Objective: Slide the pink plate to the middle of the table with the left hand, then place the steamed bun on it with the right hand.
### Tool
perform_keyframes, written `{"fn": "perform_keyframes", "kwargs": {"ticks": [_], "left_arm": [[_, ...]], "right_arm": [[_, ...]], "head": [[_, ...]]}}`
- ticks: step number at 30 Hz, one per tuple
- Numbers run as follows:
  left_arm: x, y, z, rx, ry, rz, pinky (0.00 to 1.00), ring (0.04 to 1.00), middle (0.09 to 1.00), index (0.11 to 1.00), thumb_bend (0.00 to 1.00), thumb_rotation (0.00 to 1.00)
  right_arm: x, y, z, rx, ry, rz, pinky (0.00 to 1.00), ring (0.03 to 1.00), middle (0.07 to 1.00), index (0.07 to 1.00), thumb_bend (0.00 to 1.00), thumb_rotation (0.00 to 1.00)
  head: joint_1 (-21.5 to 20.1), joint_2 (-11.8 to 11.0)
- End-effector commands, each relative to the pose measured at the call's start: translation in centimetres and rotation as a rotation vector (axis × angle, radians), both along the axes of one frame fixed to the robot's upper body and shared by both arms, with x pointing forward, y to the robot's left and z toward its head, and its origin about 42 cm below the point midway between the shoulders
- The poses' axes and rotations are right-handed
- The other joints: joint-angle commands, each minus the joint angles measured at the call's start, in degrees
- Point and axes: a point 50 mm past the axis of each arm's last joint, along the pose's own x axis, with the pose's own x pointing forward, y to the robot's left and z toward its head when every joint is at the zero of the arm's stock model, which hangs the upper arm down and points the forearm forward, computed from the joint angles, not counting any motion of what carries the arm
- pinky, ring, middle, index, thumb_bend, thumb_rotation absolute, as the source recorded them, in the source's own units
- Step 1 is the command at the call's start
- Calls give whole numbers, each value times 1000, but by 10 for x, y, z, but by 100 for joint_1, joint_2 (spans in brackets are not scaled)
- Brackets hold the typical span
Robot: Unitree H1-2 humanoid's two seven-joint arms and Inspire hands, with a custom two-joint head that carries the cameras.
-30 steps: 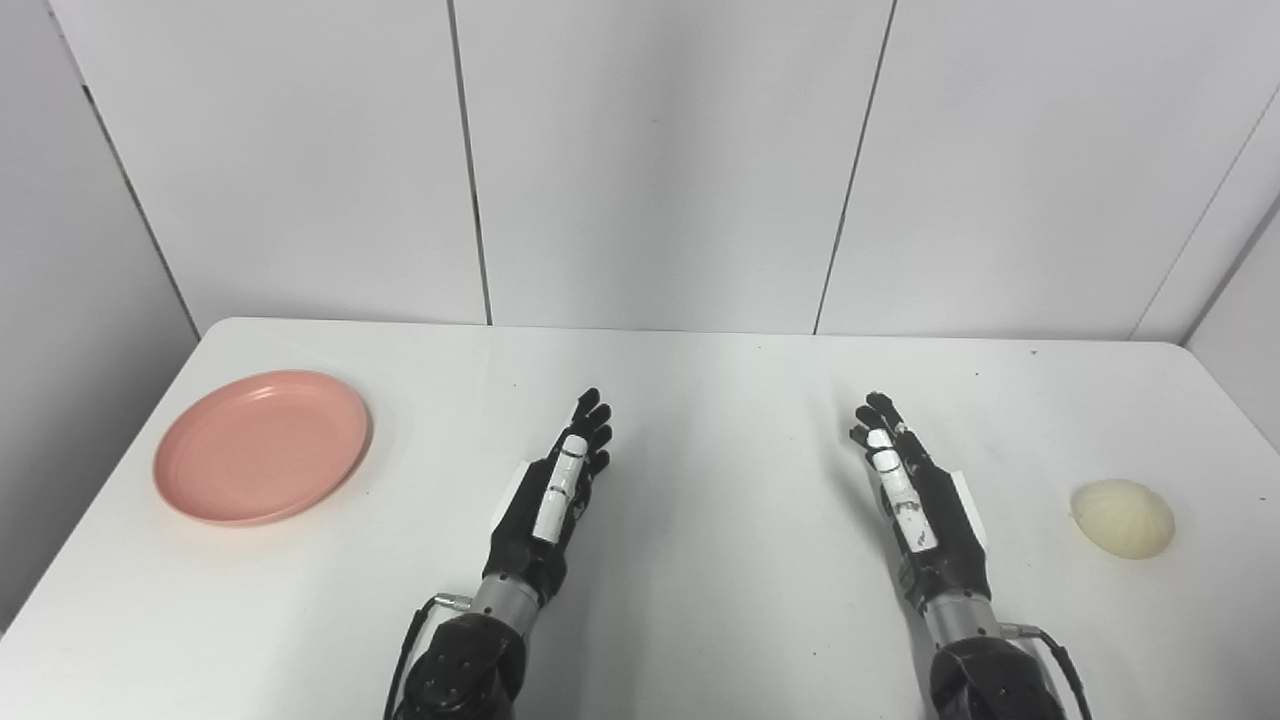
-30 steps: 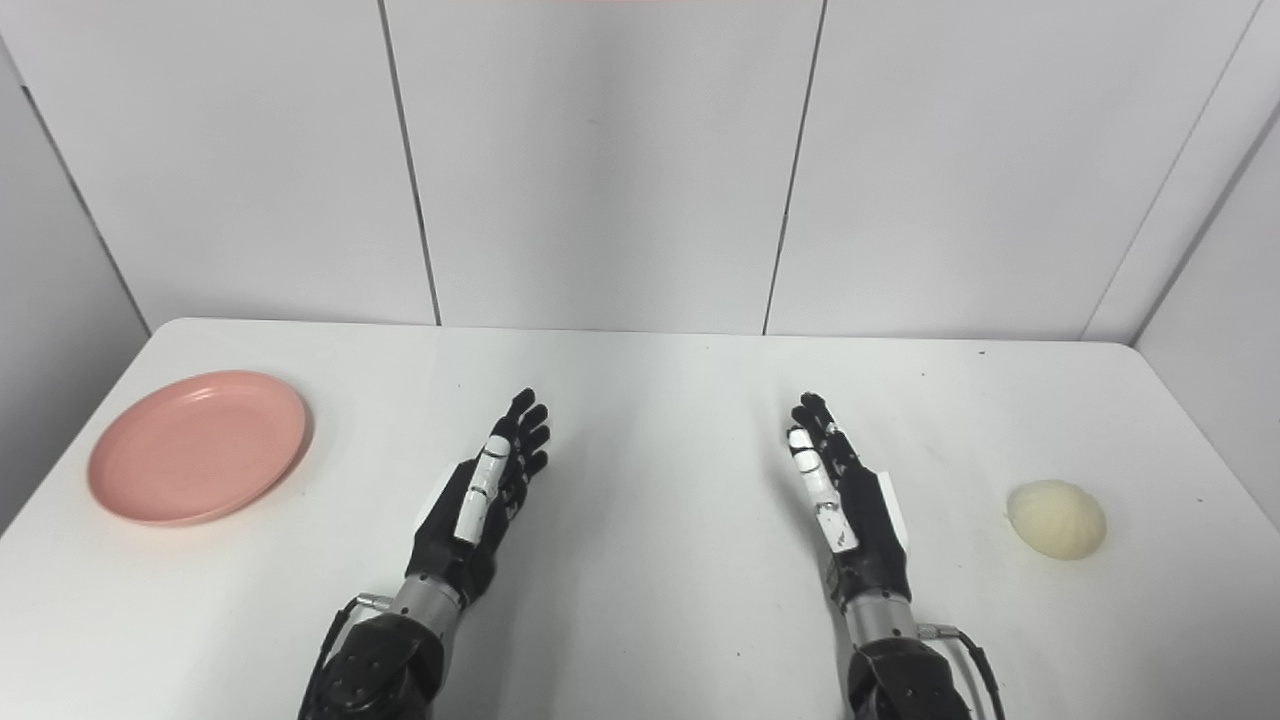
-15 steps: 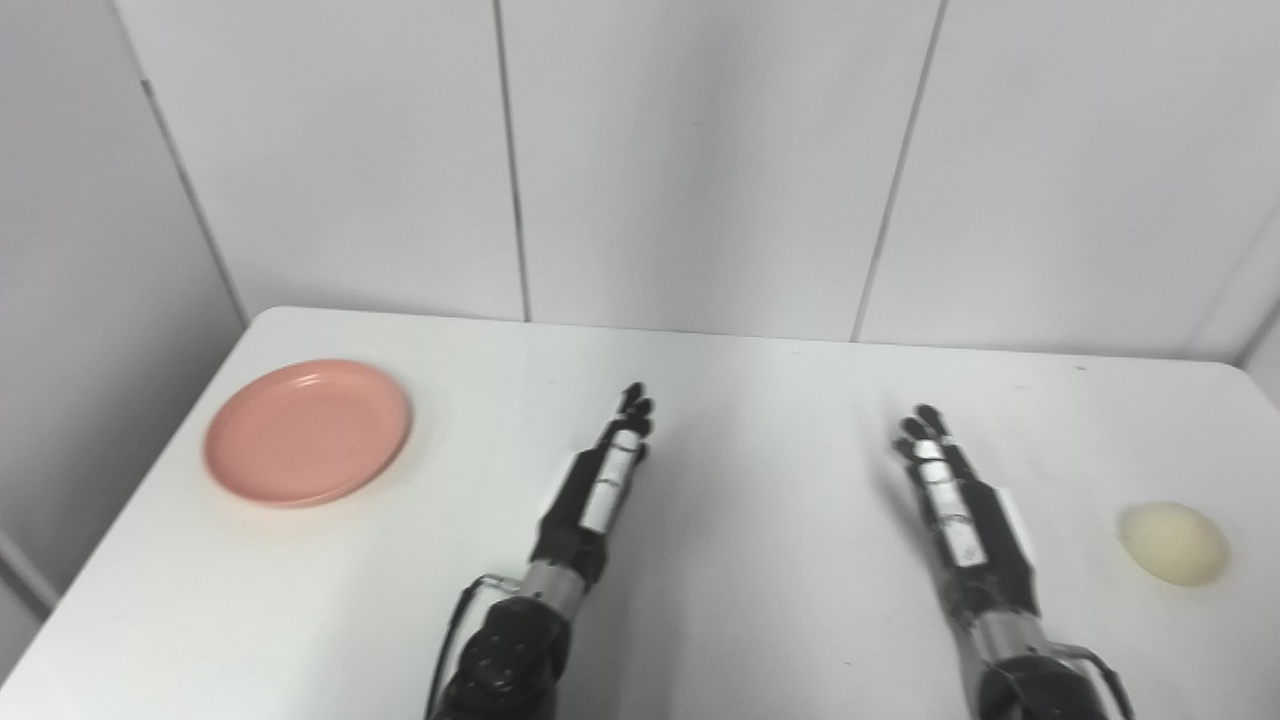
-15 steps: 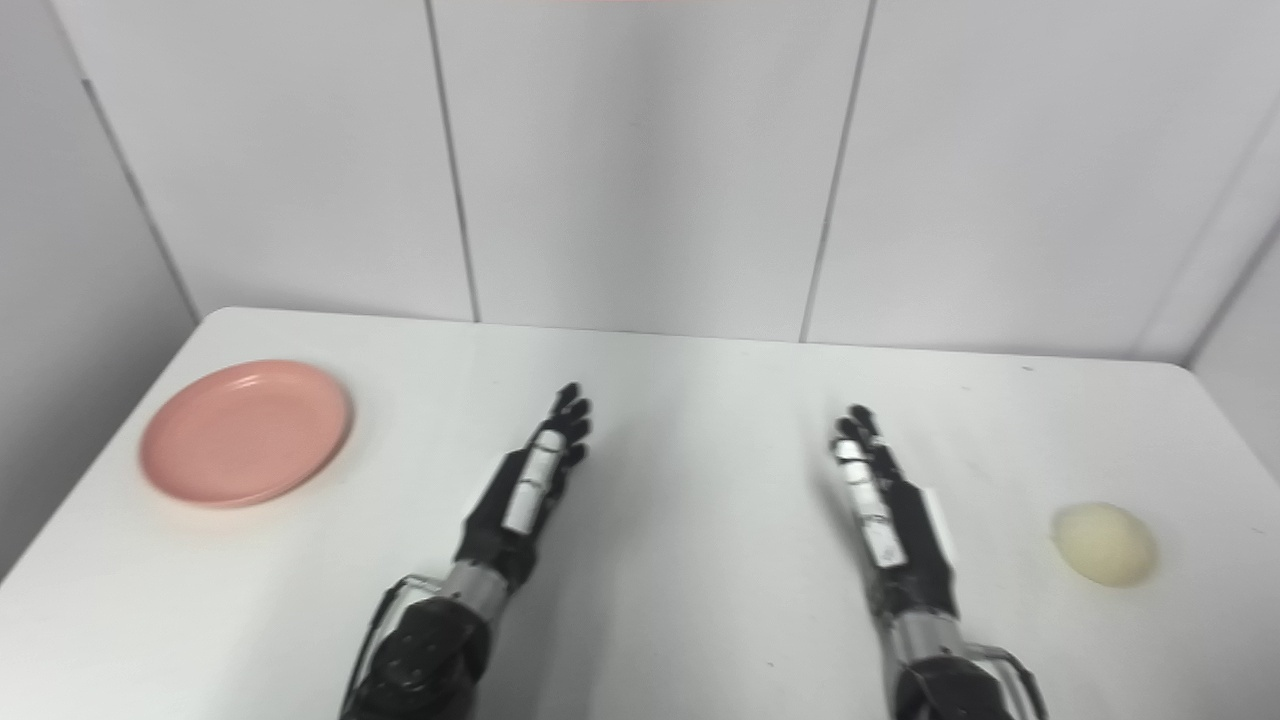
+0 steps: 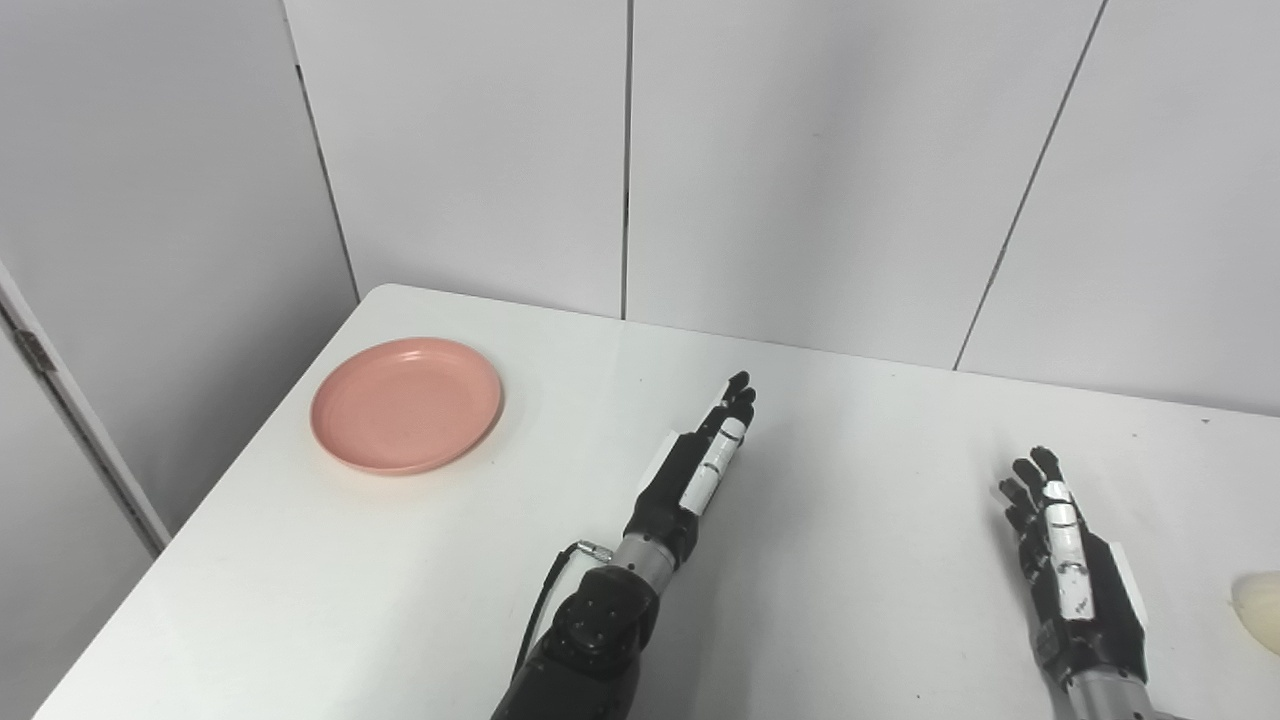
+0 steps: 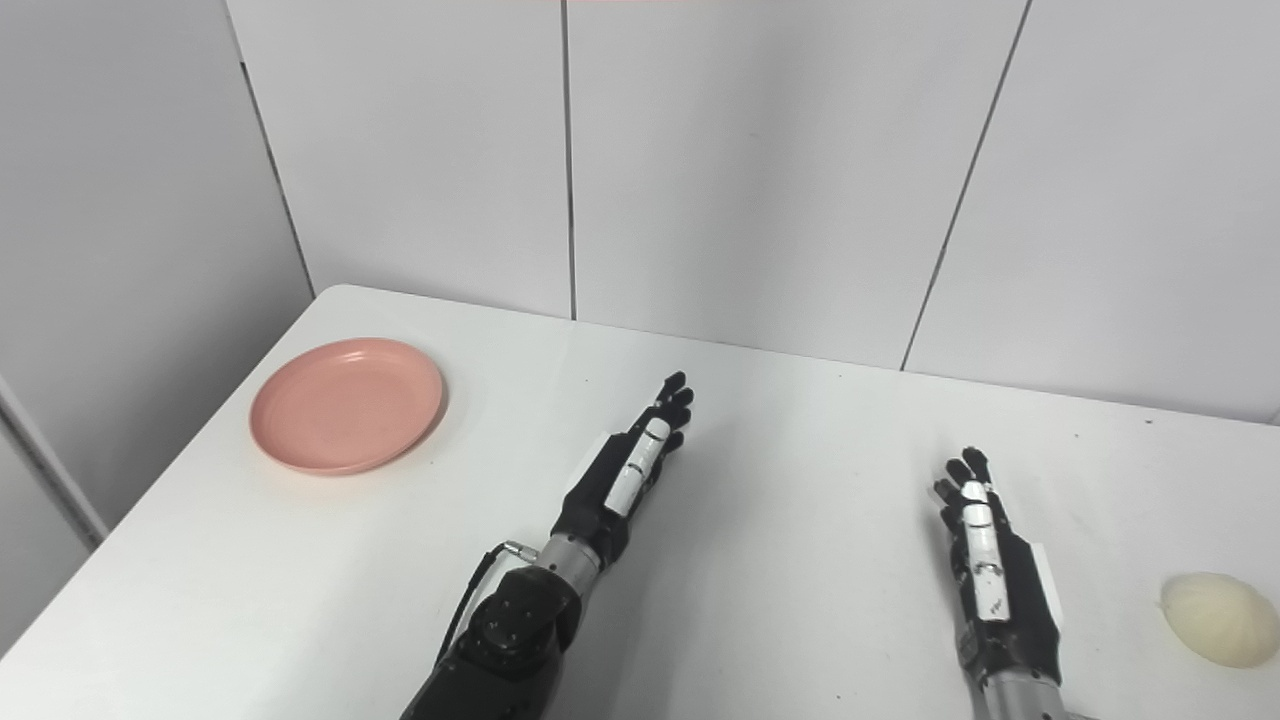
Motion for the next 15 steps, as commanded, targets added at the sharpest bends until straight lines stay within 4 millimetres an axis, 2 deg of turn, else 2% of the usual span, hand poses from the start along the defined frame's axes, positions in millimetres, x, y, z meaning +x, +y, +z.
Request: {"fn": "perform_keyframes", "kwargs": {"ticks": [1,7,10,12,15], "left_arm": [[-18,4,-33,-10,74,20,1000,1000,1000,1000,596,1000],[-19,7,-29,-49,21,57,1000,1000,1000,995,585,1000],[-19,10,-26,-76,-29,100,999,998,993,990,537,1000],[-18,15,-21,-52,-55,137,984,974,963,963,570,1000],[-17,22,-14,-13,-111,187,944,937,926,928,538,1000]], "right_arm": [[5,0,19,-6,-99,10,1000,937,954,965,489,901],[5,3,20,-11,-95,12,1000,941,961,969,507,892],[4,5,21,-20,-94,14,1000,947,971,977,503,905],[4,7,22,-13,-95,18,1000,951,972,980,504,895],[4,8,22,-8,-95,20,1000,952,973,982,492,890]], "head": [[-4,-5],[-6,-47],[14,-87],[34,-112],[44,-123]]}}
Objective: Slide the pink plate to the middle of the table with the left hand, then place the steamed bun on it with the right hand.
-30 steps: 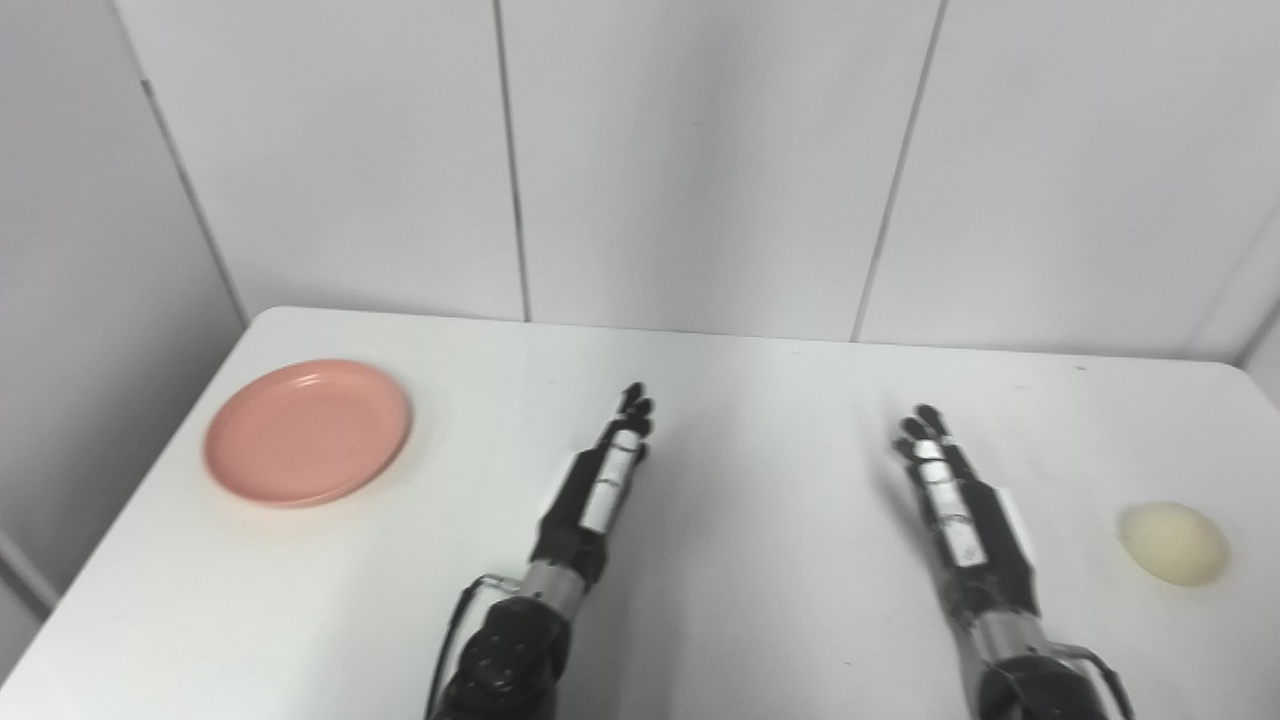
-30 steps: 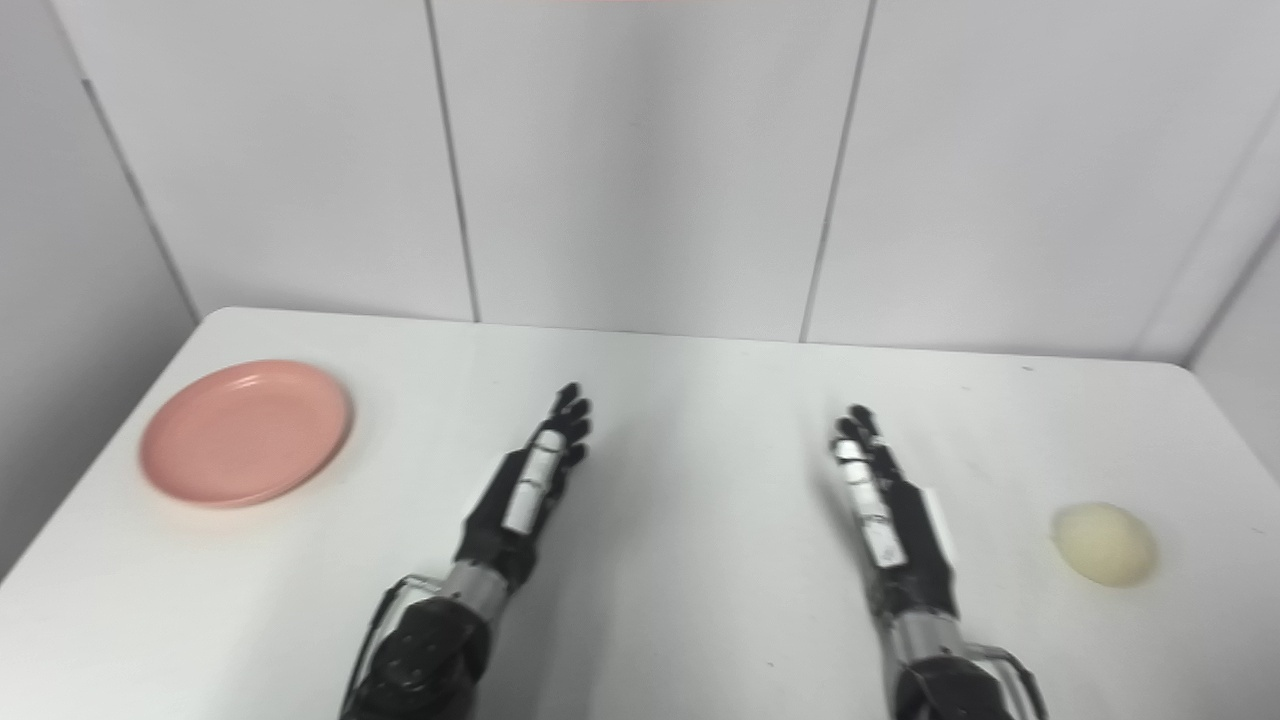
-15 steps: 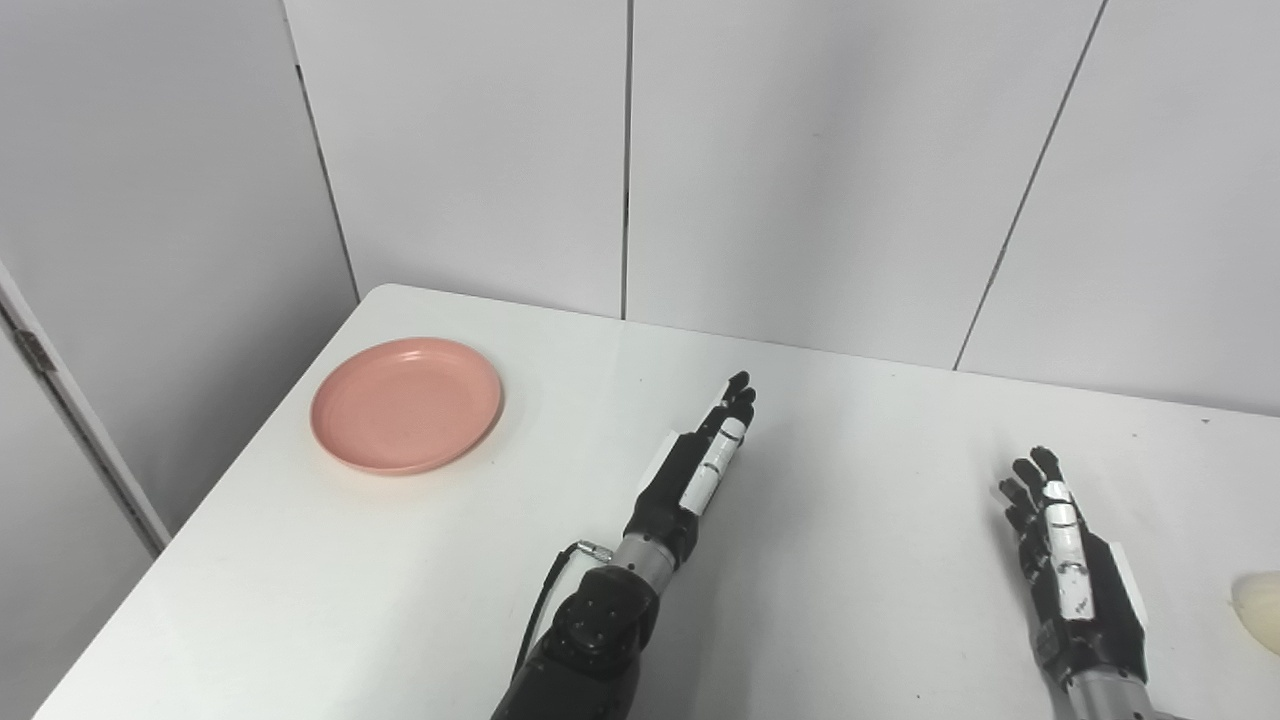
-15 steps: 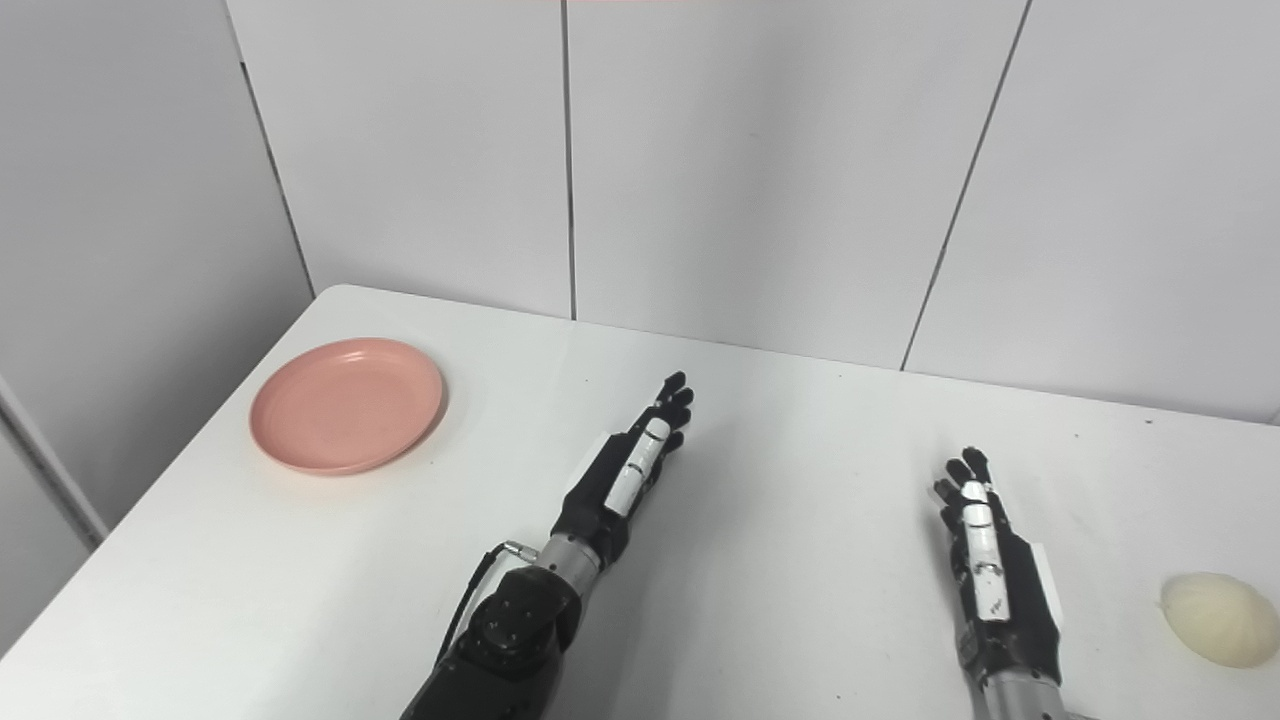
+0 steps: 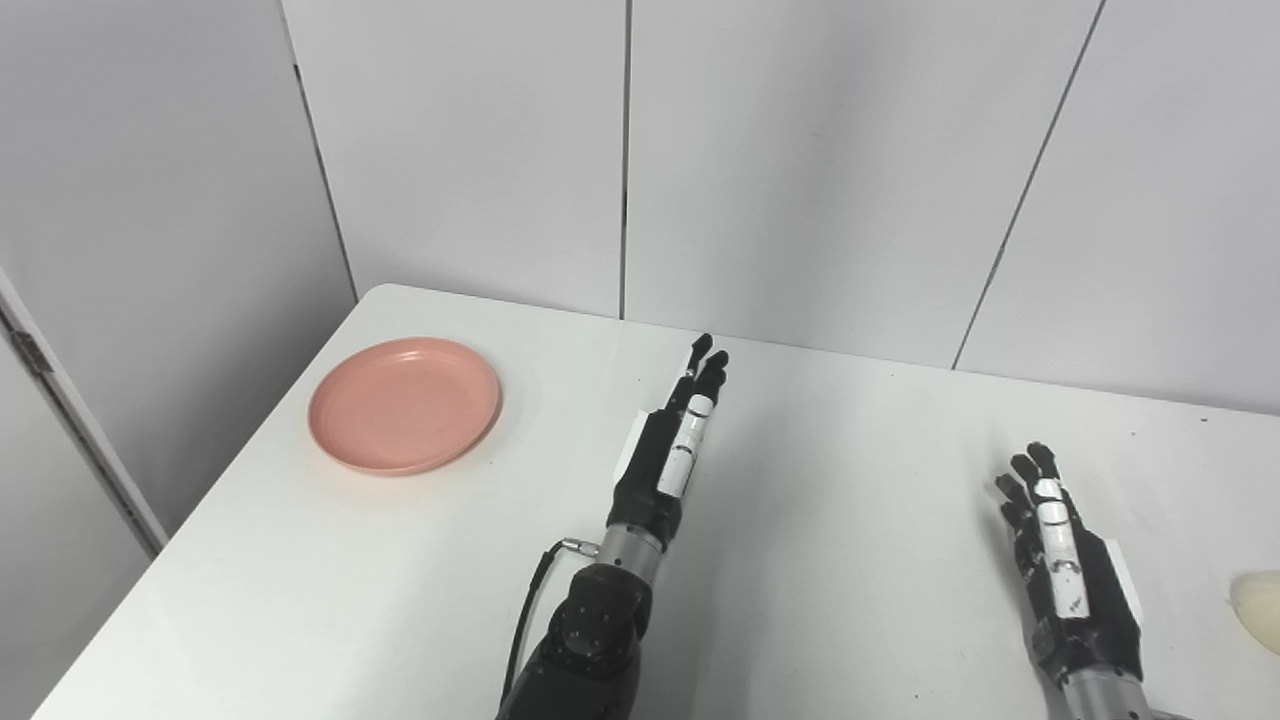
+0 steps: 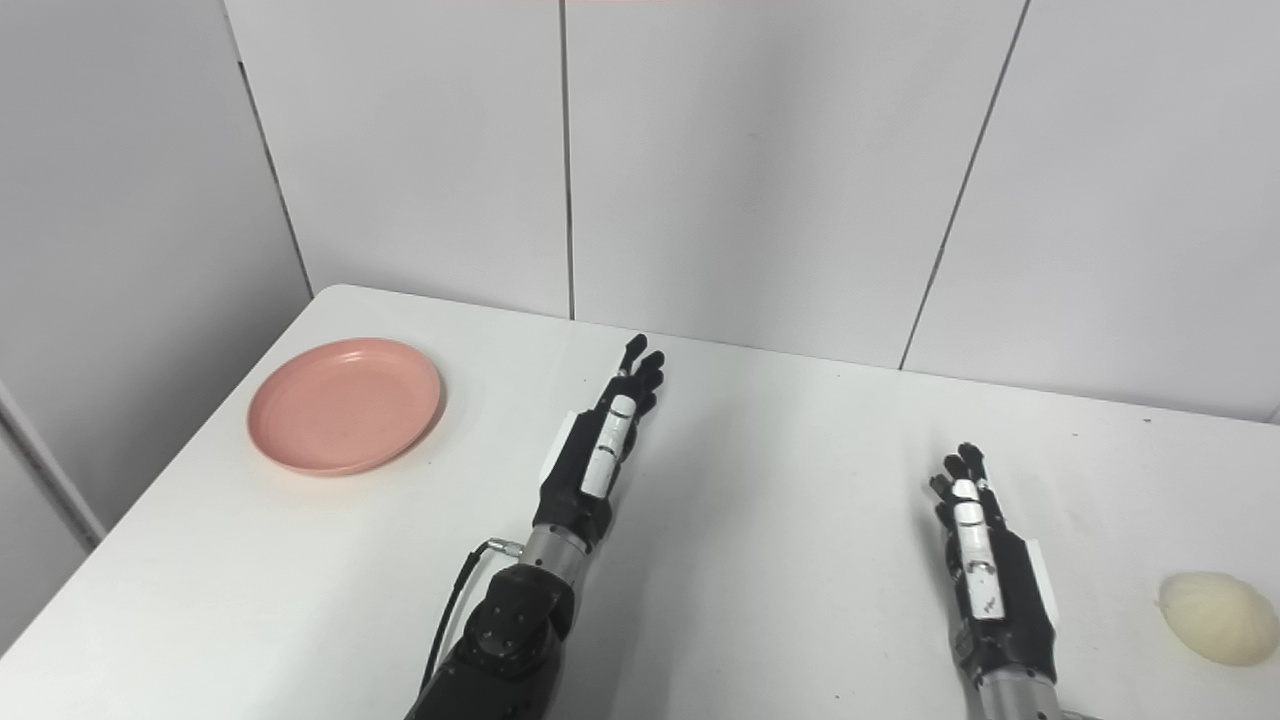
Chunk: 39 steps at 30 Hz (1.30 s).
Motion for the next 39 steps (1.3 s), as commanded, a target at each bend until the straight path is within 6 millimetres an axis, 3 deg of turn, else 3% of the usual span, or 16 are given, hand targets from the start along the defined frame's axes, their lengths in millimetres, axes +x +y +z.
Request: {"fn": "perform_keyframes", "kwargs": {"ticks": [1,6,11,17,25,31,39], "left_arm": [[-14,16,-23,35,13,65,929,922,910,911,533,1000],[-8,29,-18,4,-39,205,788,814,806,797,522,970],[1,43,-7,-13,-71,242,766,770,765,755,539,1000],[12,75,15,-16,-81,280,770,749,742,722,608,1000],[24,114,37,-28,-112,360,794,734,729,710,642,1000],[35,148,55,6,-146,449,756,732,728,711,660,1000],[38,185,72,56,-134,565,787,759,750,741,664,1000]], "right_arm": [[6,2,18,-1,-81,9,1000,953,973,982,491,889],[7,4,18,-11,-87,-12,1000,941,966,976,461,898],[10,4,14,-4,-92,-13,1000,936,963,973,501,871],[11,6,15,-11,-93,-8,1000,946,970,978,494,878],[12,11,16,-9,-95,-6,1000,950,970,978,509,854],[13,13,17,-10,-95,-10,1000,949,971,980,500,860],[13,10,14,-9,-106,-12,1000,950,971,979,488,841]], "head": [[21,-12],[77,-63],[89,-95],[92,-146],[124,-226],[164,-264],[221,-274]]}}
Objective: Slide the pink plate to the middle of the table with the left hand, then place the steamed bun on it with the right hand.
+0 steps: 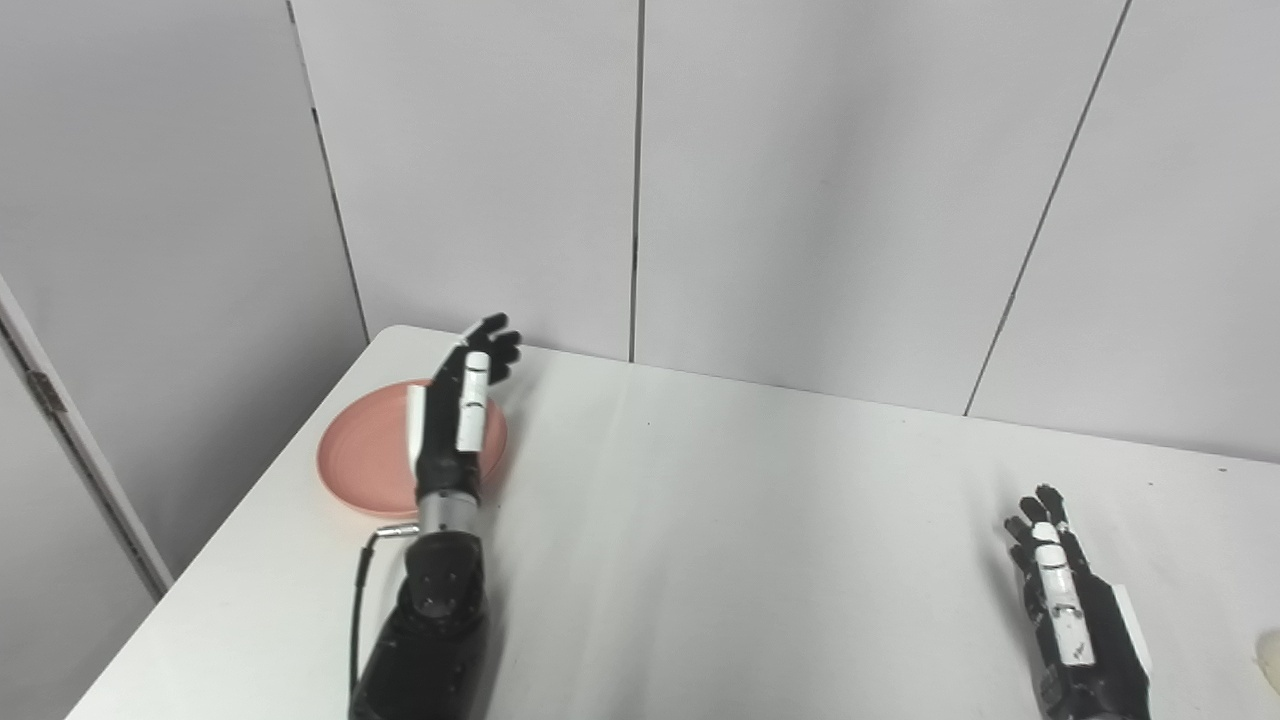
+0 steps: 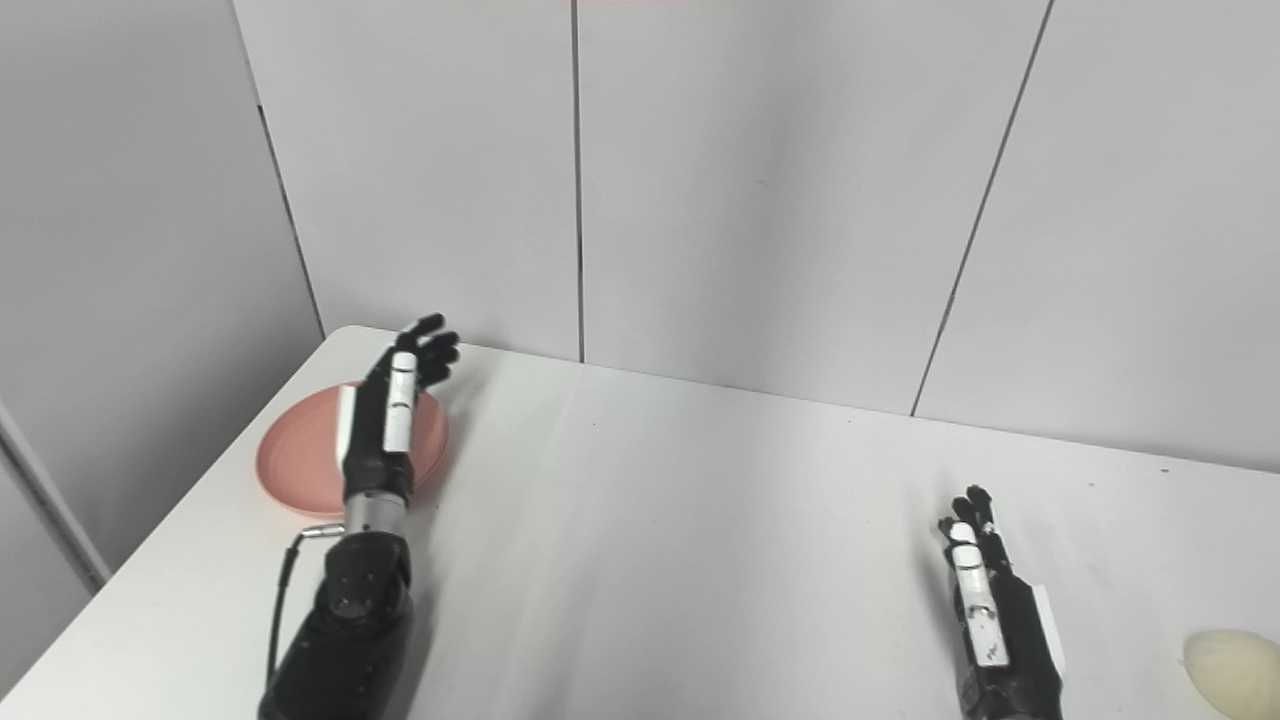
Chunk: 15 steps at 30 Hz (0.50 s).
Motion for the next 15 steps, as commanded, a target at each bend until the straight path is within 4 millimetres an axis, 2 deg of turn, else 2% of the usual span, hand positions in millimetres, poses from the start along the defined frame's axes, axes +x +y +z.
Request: {"fn": "perform_keyframes", "kwargs": {"ticks": [1,8,15], "left_arm": [[9,12,32,48,-66,24,798,764,755,746,668,1000],[5,46,42,69,-33,58,910,839,825,817,684,1000],[2,73,45,101,-24,117,912,851,827,815,656,1000]], "right_arm": [[5,-1,13,4,-83,-2,1000,949,970,978,489,837],[5,-2,12,-8,-90,-9,1000,931,960,970,514,840],[8,-4,9,-20,-147,-8,1000,925,950,956,481,794]], "head": [[5,9],[73,-18],[120,-55]]}}
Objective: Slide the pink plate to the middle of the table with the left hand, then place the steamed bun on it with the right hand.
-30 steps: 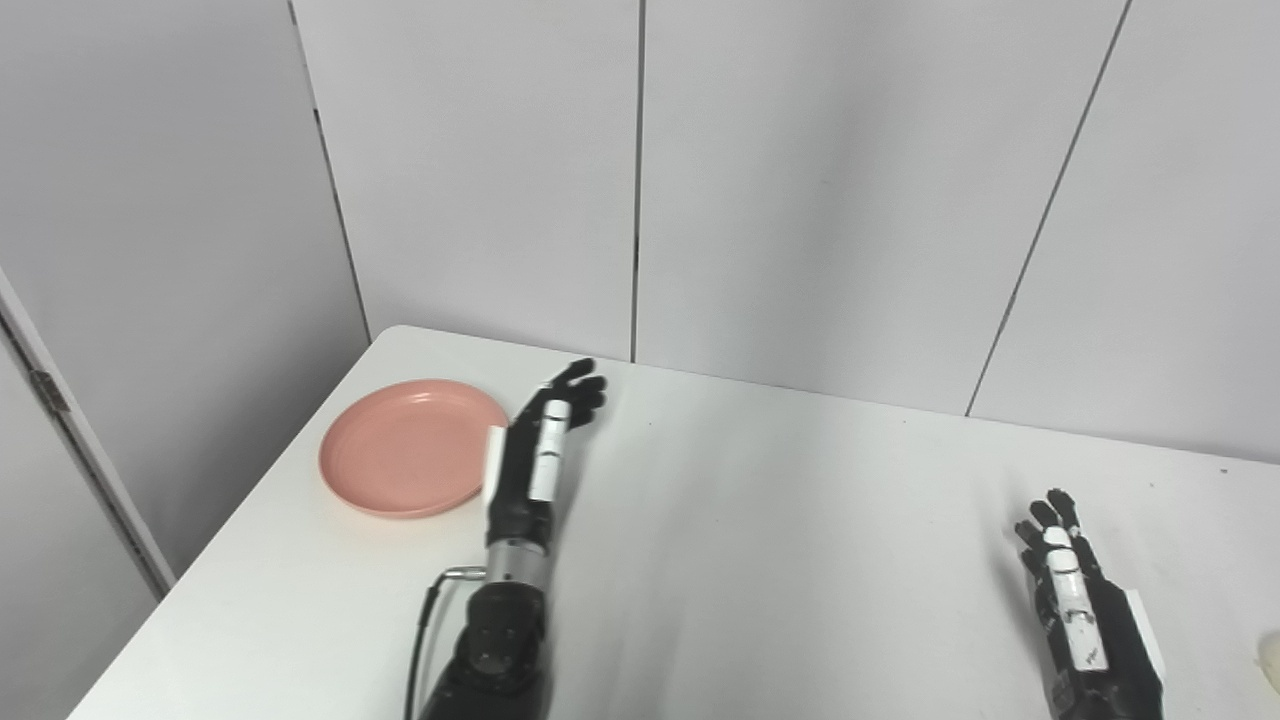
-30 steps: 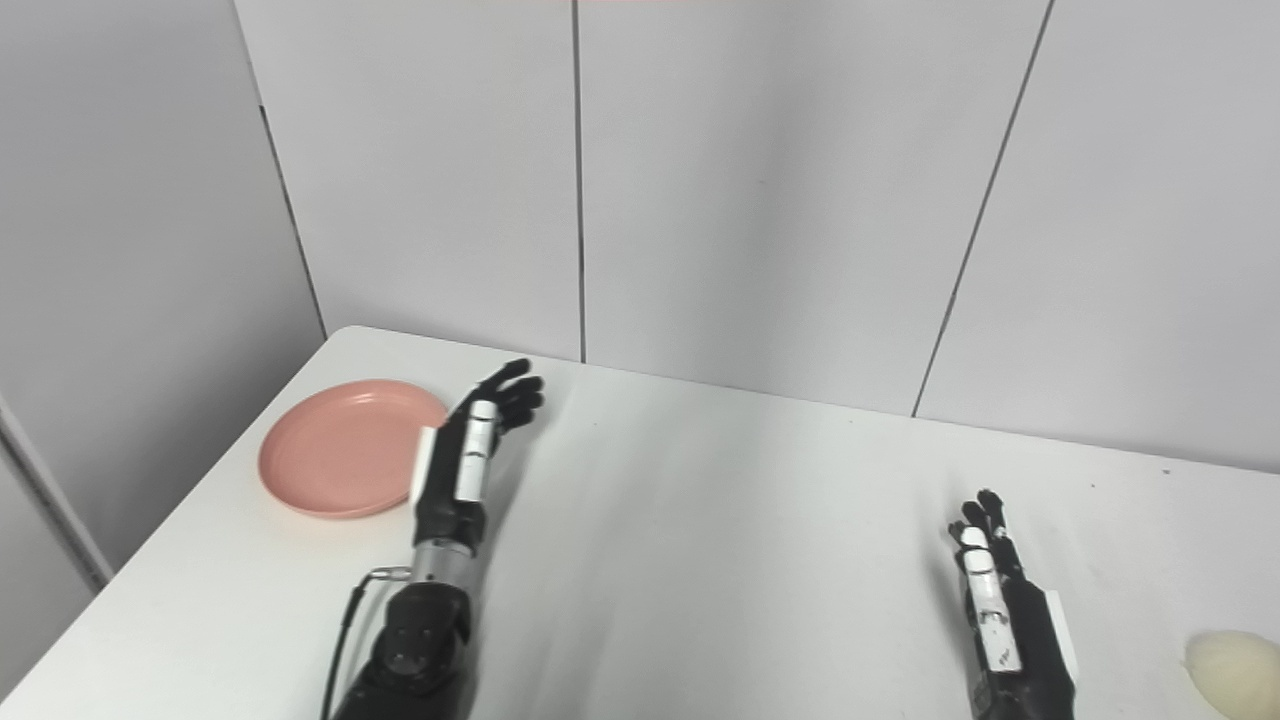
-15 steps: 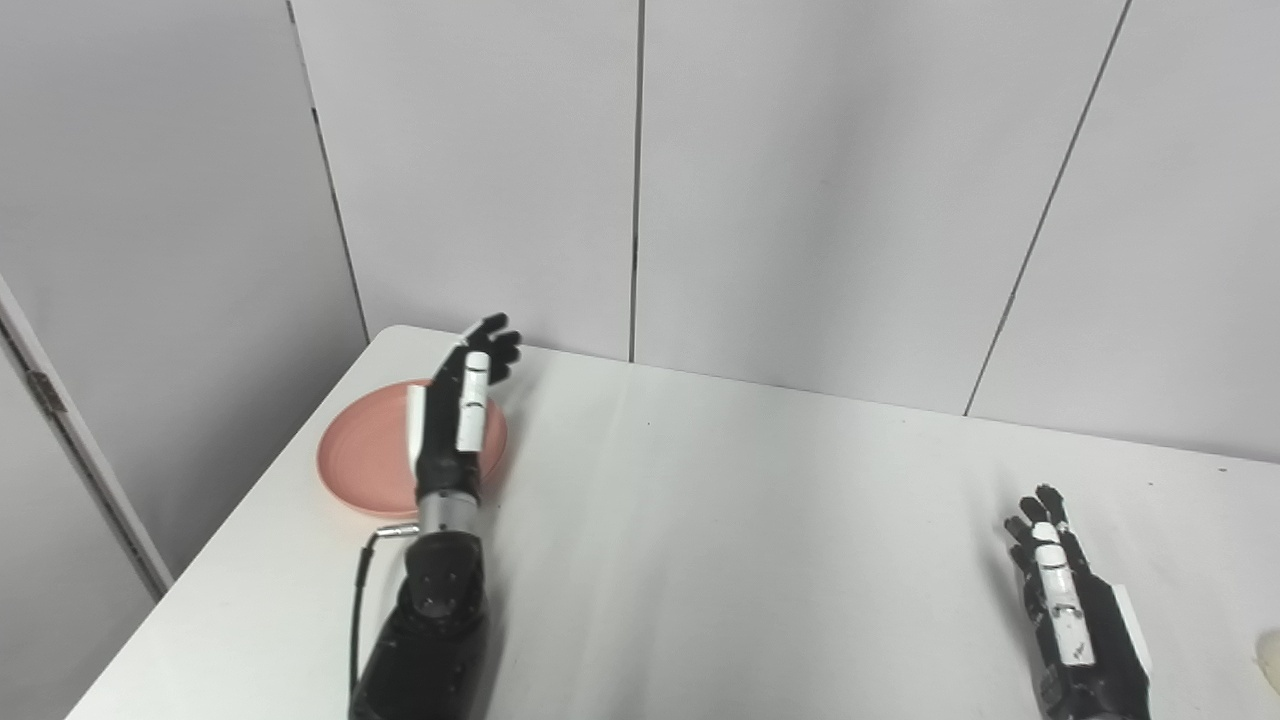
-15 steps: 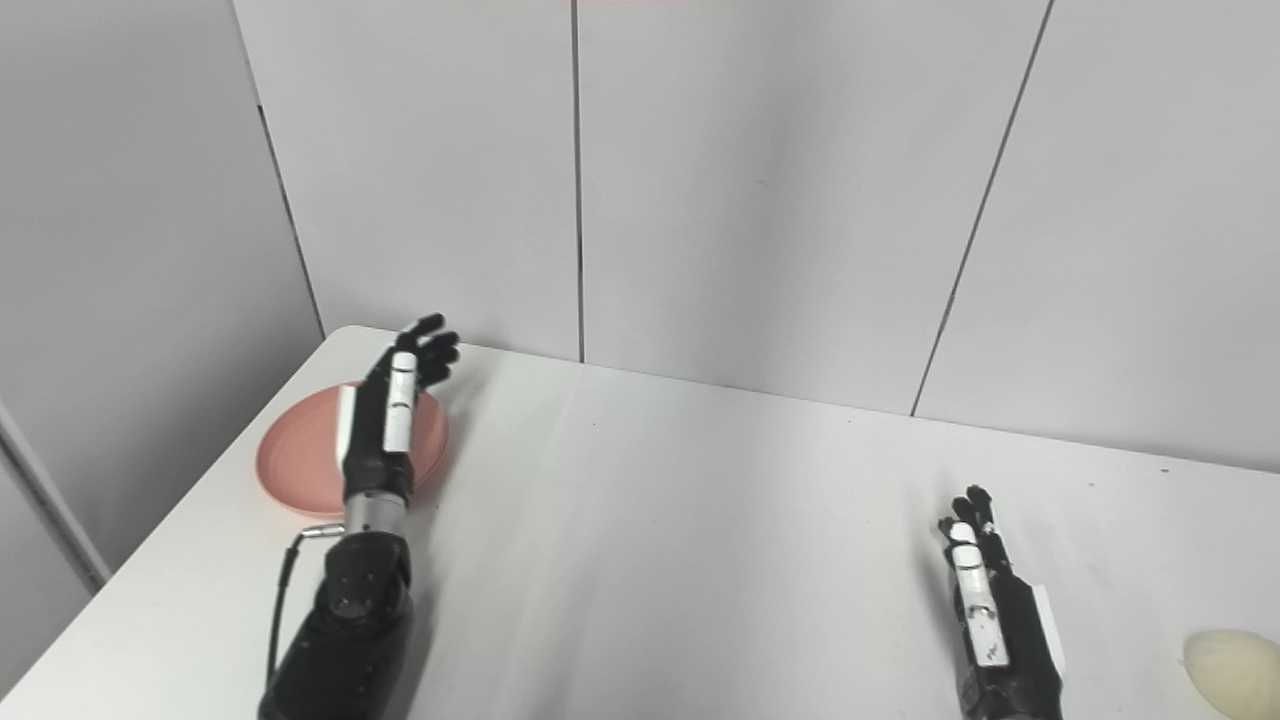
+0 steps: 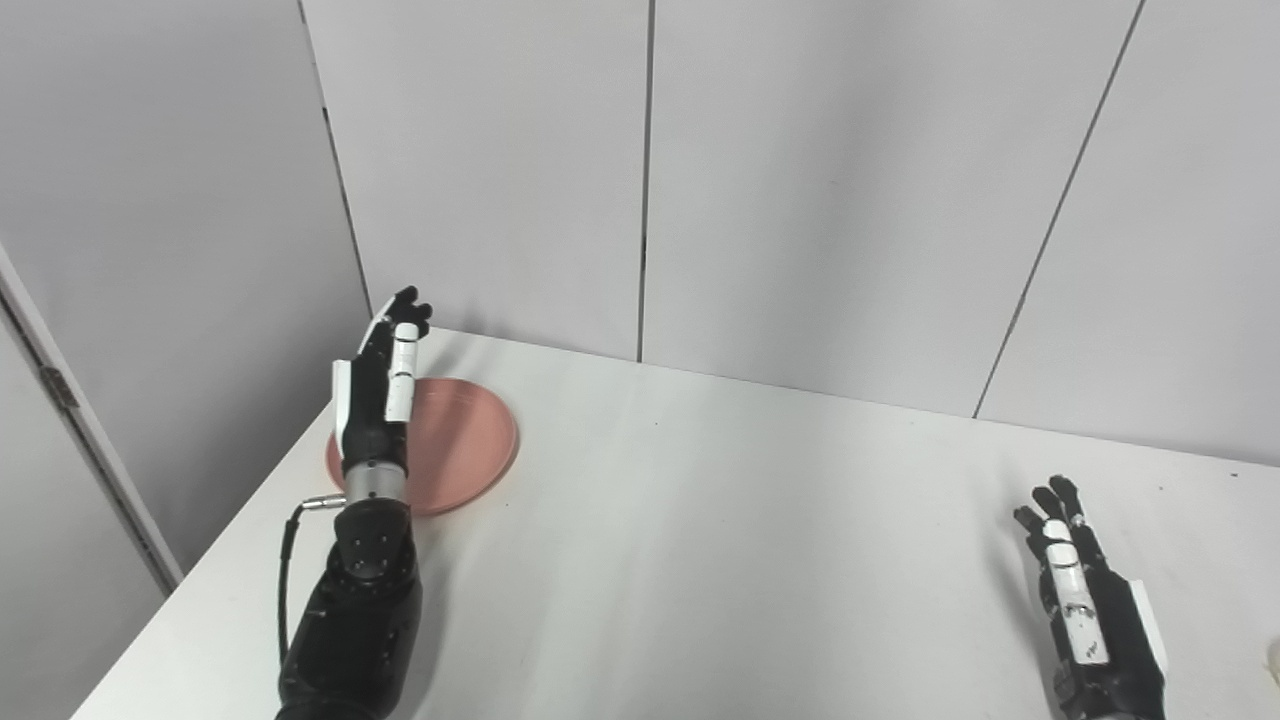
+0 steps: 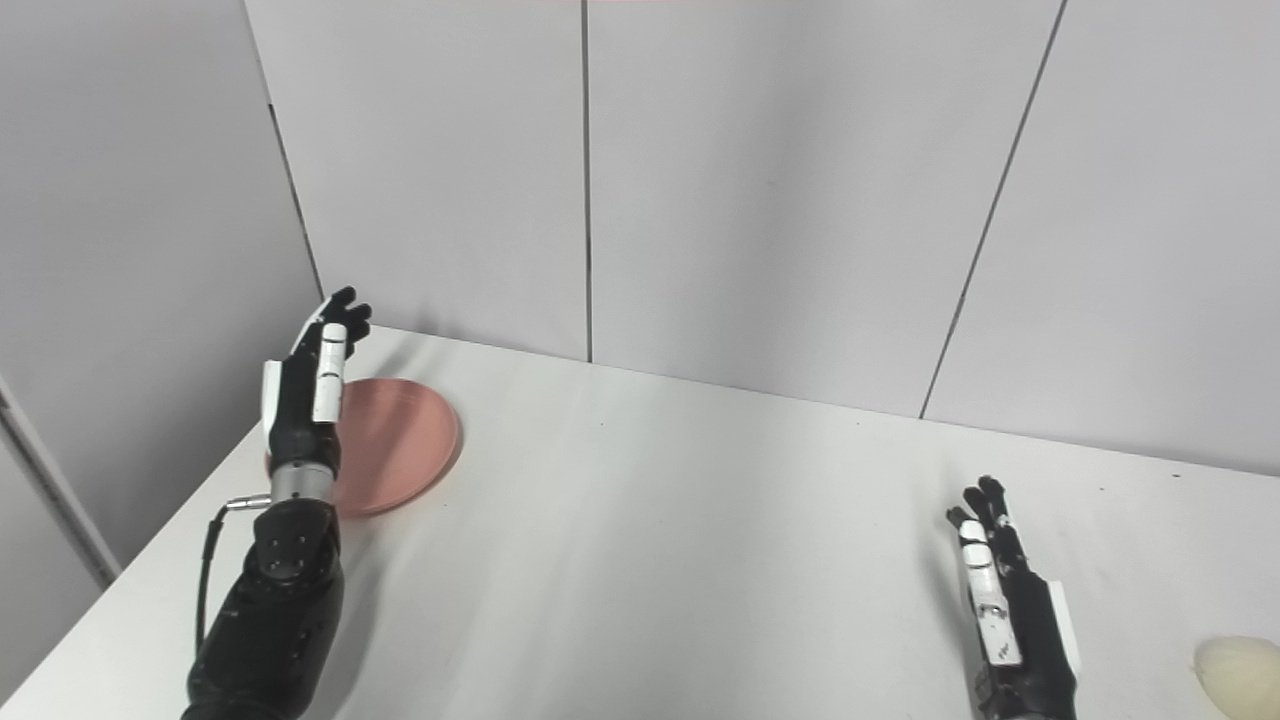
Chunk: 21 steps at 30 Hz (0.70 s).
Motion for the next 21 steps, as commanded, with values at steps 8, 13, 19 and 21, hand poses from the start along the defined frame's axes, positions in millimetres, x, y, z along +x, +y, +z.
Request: {"fn": "perform_keyframes", "kwargs": {"ticks": [8,13,19,21], "left_arm": [[7,43,18,48,-49,113,861,835,815,800,646,1000],[9,62,12,35,-21,114,848,839,827,813,647,1000],[6,81,4,33,34,108,862,853,842,828,659,1000],[5,87,2,24,54,95,883,860,849,836,680,1000]], "right_arm": [[3,-3,3,8,-62,-1,1000,926,943,947,494,779],[4,-4,4,13,-50,3,1000,944,952,953,513,778],[5,-5,4,25,-50,3,1000,936,946,951,515,766],[5,-5,4,29,-52,4,1000,936,945,950,516,764]], "head": [[47,-24],[77,-31],[118,-35],[127,-42]]}}
